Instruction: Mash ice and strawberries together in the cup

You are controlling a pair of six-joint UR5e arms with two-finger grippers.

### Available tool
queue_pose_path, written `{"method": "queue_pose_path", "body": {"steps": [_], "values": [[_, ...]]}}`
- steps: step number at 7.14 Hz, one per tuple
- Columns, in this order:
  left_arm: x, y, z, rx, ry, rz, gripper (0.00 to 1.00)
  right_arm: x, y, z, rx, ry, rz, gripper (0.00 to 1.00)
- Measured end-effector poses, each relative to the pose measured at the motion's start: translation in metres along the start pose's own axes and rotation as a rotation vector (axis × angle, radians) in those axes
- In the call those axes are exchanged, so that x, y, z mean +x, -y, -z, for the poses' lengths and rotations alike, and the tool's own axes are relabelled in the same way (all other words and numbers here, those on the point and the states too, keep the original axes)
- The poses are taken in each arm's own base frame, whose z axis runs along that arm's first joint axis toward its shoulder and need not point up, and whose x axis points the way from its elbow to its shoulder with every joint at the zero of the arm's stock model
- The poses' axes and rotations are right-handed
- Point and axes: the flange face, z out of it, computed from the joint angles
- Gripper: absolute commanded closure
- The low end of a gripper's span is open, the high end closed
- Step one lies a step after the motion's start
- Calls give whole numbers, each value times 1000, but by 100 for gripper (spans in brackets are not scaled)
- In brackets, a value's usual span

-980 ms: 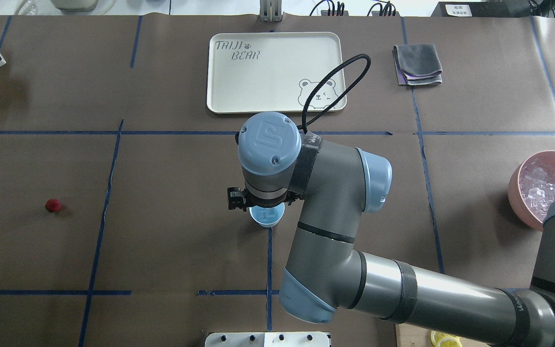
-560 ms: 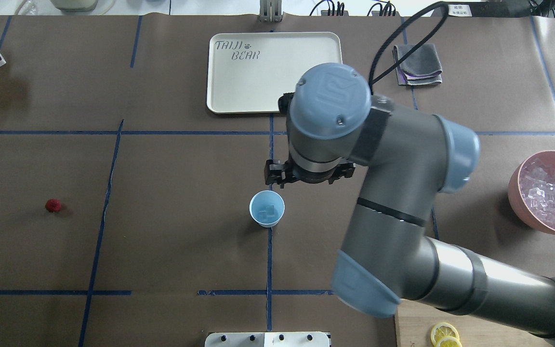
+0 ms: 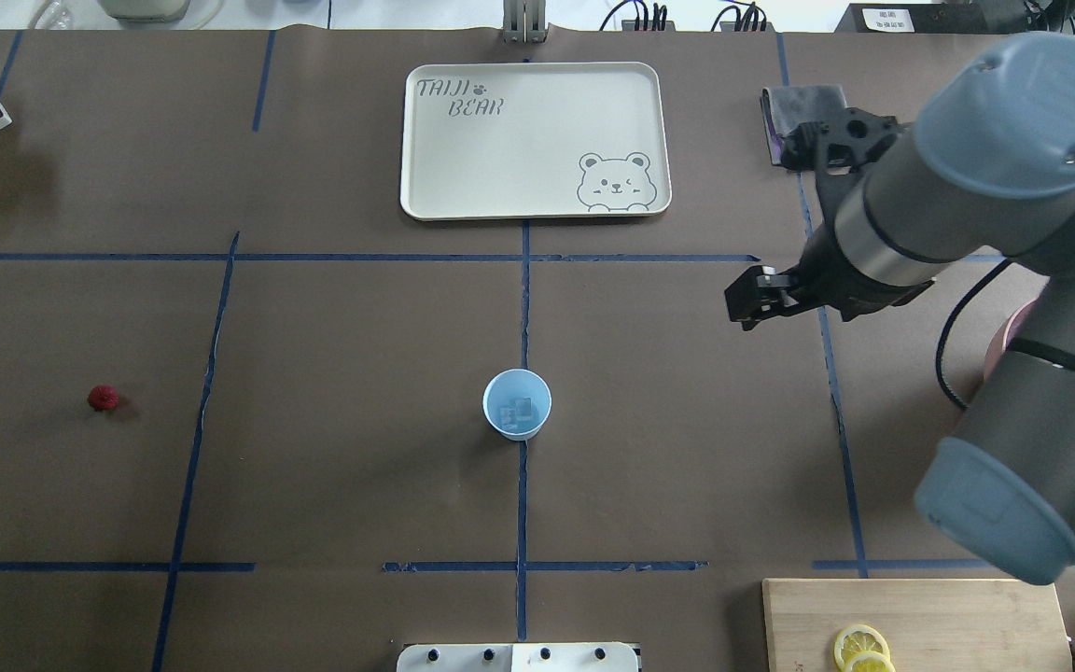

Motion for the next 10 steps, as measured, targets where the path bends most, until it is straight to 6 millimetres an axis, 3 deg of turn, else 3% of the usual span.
{"method": "queue_pose_path", "body": {"steps": [3,5,7,10], "values": [[2,0,2,5,0,-2,0,116,2,1,-32,-34,-24,1],[4,0,4,8,0,-3,0,194,-14,-20,-17,-37,-27,1],[5,0,5,9,-8,4,0,249,-30,-56,-31,-34,-44,1],[6,0,5,10,-14,5,0,308,-50,-102,-27,-20,-3,1]]}}
